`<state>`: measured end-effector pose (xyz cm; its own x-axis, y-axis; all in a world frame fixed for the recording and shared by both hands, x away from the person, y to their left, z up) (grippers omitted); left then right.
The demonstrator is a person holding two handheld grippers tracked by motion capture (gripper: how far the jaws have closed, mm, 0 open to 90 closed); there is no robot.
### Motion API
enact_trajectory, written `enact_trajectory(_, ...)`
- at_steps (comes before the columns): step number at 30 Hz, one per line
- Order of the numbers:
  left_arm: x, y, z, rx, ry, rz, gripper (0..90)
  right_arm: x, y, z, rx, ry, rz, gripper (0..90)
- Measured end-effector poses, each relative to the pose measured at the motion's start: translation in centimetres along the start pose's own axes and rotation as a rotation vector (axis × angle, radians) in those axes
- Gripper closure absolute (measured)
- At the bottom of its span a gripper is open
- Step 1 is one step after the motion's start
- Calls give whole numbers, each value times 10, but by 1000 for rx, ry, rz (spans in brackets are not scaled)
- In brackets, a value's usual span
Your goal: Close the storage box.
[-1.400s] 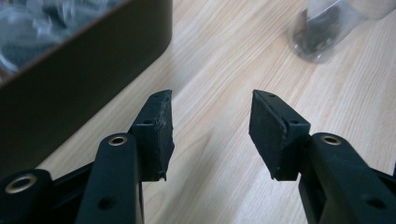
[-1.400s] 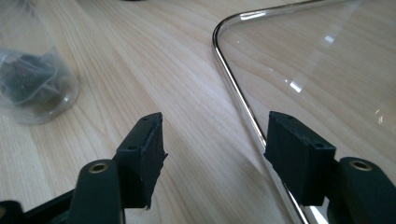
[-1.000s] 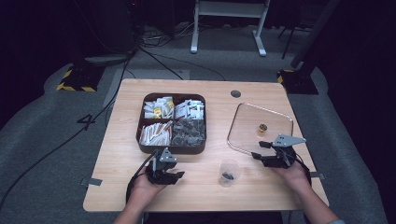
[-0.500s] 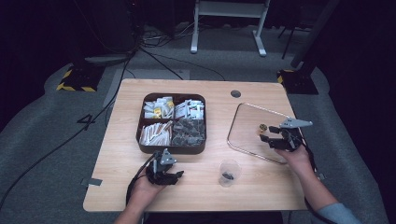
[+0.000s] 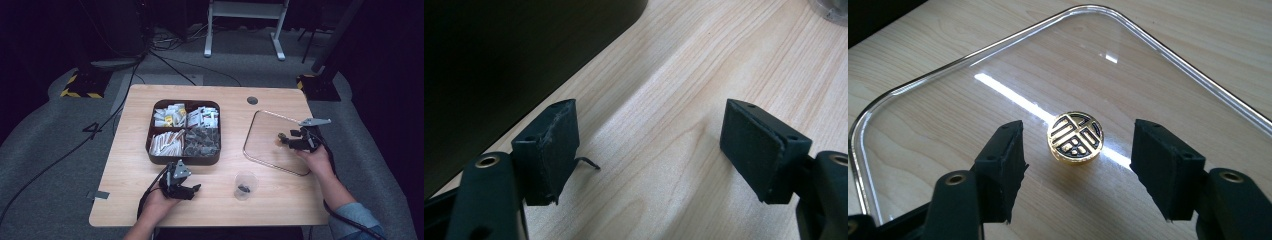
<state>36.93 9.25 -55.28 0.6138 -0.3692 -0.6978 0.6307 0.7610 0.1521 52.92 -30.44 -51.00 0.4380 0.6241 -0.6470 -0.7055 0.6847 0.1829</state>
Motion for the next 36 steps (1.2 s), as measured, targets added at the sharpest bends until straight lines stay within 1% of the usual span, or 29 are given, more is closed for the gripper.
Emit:
enact_trajectory(5, 0, 0, 0, 1, 0, -1, 238, 10, -3, -2, 5, 19, -2, 391)
enact_trajectory(6, 0, 0, 0, 1, 1, -1, 237, 13, -4, -4, 3, 33, -5, 395)
enact_trajectory(8, 0, 0, 0, 1, 1, -1, 237, 16, -4, -5, 2, 43, -6, 402)
enact_trajectory(14, 0, 0, 0, 0, 0, -1, 237, 26, -5, -7, 1, 66, -4, 445)
enact_trajectory(16, 0, -1, 0, -6, 4, 3, 236, 28, -6, -8, 4, 73, -8, 466)
enact_trajectory(20, 0, -1, 1, -11, 5, 10, 233, 30, -7, -10, -5, 83, -11, 522)
enact_trajectory(21, 1, -1, 1, -13, 5, 9, 232, 29, -7, -10, -6, 85, -10, 554)
enact_trajectory(23, 1, -1, 1, -13, 5, 9, 231, 29, -6, -10, -8, 87, -14, 575)
enact_trajectory(29, 1, -1, 1, -11, 3, 11, 231, 29, -7, -10, -34, 86, -18, 585)
enact_trajectory(32, 1, -1, 1, -11, 3, 10, 230, 29, -6, -9, -50, 95, -23, 586)
enact_trajectory(36, 1, -1, 1, -11, 4, 11, 230, 29, -6, -9, -55, 95, -27, 588)
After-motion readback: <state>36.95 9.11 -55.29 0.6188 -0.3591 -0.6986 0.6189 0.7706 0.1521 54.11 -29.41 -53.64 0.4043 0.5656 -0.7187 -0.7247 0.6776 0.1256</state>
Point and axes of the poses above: each handheld gripper's, and its own axes: x roughly forward along the jaws, z roughly out of its top, y roughly to its left, the point moved 7 cm from there along x, roughly forward along the jaws, and after that the axes turned 14 degrees about z, right-handed, at the moved point
